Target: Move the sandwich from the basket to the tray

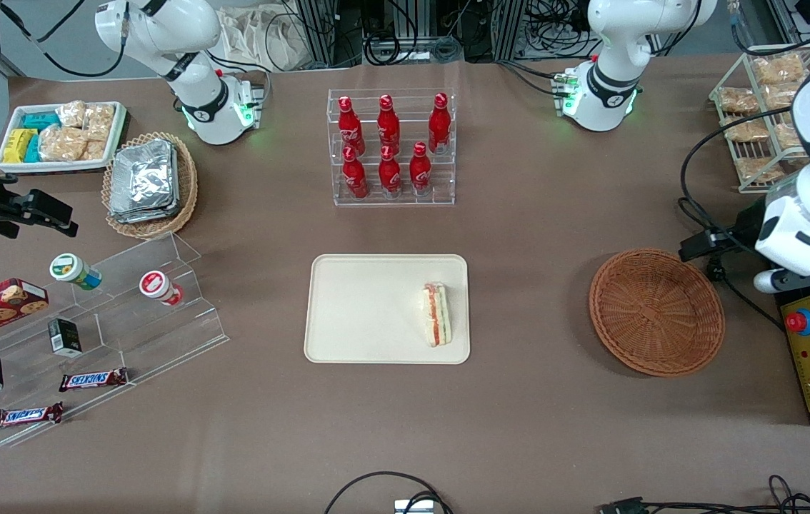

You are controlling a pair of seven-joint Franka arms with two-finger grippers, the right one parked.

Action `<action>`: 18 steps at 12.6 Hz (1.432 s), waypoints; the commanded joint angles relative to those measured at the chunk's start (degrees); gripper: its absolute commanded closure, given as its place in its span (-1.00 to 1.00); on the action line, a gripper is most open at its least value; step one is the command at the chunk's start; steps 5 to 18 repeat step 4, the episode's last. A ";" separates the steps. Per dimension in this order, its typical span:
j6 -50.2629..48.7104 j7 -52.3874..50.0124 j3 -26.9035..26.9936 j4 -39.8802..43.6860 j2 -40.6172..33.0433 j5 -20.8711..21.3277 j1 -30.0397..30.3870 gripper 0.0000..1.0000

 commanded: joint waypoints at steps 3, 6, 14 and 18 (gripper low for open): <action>-0.43 1.86 0.79 -0.85 -1.48 4.20 -2.18 -1.00; -0.52 3.00 0.00 0.12 -0.78 5.97 -2.19 -1.00; -0.52 3.00 0.00 0.12 -0.78 5.97 -2.19 -1.00; -0.52 3.00 0.00 0.12 -0.78 5.97 -2.19 -1.00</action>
